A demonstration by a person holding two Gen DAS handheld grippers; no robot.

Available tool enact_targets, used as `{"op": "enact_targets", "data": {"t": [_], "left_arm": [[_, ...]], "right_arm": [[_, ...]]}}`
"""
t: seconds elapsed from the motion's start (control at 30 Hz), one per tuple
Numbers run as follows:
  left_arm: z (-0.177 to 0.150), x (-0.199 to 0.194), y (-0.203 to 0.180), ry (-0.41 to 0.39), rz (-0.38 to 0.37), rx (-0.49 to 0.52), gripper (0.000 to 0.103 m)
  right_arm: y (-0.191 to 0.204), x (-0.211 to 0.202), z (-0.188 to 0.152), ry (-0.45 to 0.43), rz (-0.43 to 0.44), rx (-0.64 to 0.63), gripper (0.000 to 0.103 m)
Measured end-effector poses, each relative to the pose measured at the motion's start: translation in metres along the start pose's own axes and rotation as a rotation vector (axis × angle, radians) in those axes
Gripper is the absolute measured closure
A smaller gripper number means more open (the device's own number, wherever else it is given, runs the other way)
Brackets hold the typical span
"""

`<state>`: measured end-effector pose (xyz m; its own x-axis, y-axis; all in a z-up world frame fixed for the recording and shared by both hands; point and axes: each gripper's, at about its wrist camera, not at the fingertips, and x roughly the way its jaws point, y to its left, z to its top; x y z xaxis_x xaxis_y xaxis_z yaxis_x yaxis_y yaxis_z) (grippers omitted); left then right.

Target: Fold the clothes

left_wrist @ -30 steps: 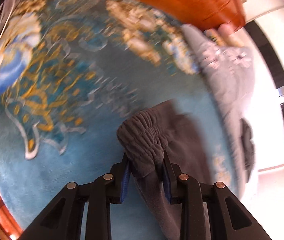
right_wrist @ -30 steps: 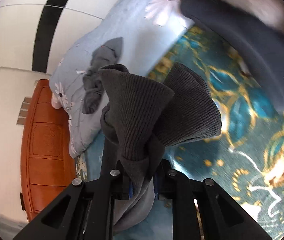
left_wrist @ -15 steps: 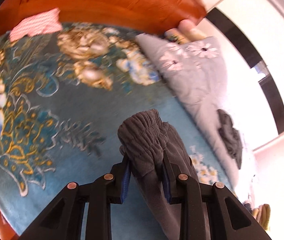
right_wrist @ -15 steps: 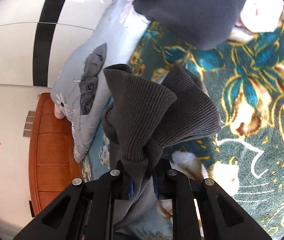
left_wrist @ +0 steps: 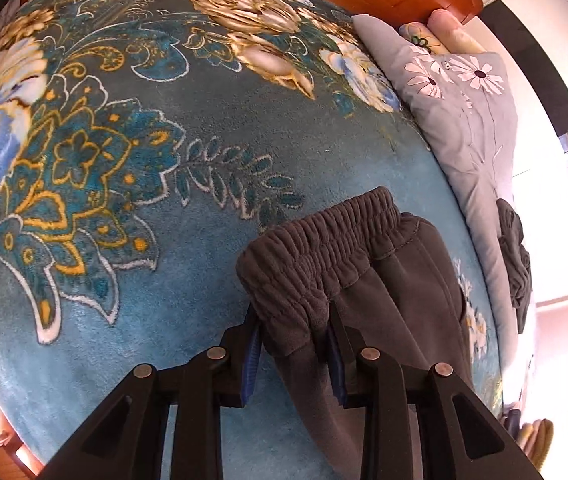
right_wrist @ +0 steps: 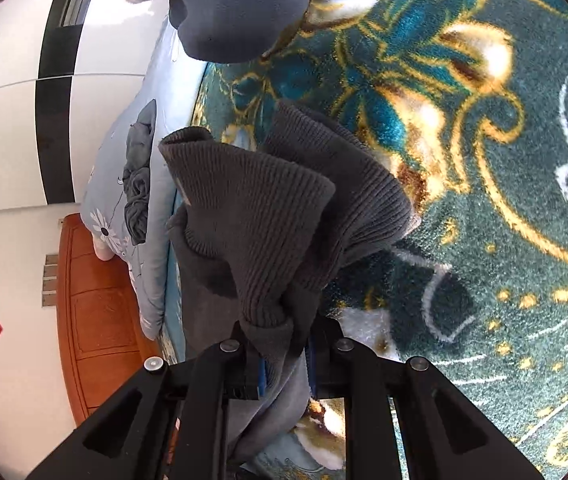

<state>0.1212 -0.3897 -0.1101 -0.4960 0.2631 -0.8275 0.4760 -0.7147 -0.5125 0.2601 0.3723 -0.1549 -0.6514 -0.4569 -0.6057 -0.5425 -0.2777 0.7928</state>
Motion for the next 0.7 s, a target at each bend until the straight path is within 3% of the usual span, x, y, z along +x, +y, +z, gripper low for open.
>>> {"op": "enact_targets", "data": {"t": [0.2, 0.37, 0.7], "left_arm": [[-0.013, -0.008, 0.014, 0.057, -0.035, -0.094, 0.057], [-0.030, -0.022, 0.019, 0.062, -0.055, -0.112, 0.054], [-0.054, -0.063, -0.006, 0.019, -0.154, -0.059, 0.051]], "right_arm": [[0.007, -0.007, -0.006, -0.024, -0.012, 0.006, 0.087], [0.037, -0.019, -0.014, -0.057, -0.035, -0.067, 0.087], [0.155, -0.009, -0.072, -0.088, -0.154, -0.457, 0.087]]}}
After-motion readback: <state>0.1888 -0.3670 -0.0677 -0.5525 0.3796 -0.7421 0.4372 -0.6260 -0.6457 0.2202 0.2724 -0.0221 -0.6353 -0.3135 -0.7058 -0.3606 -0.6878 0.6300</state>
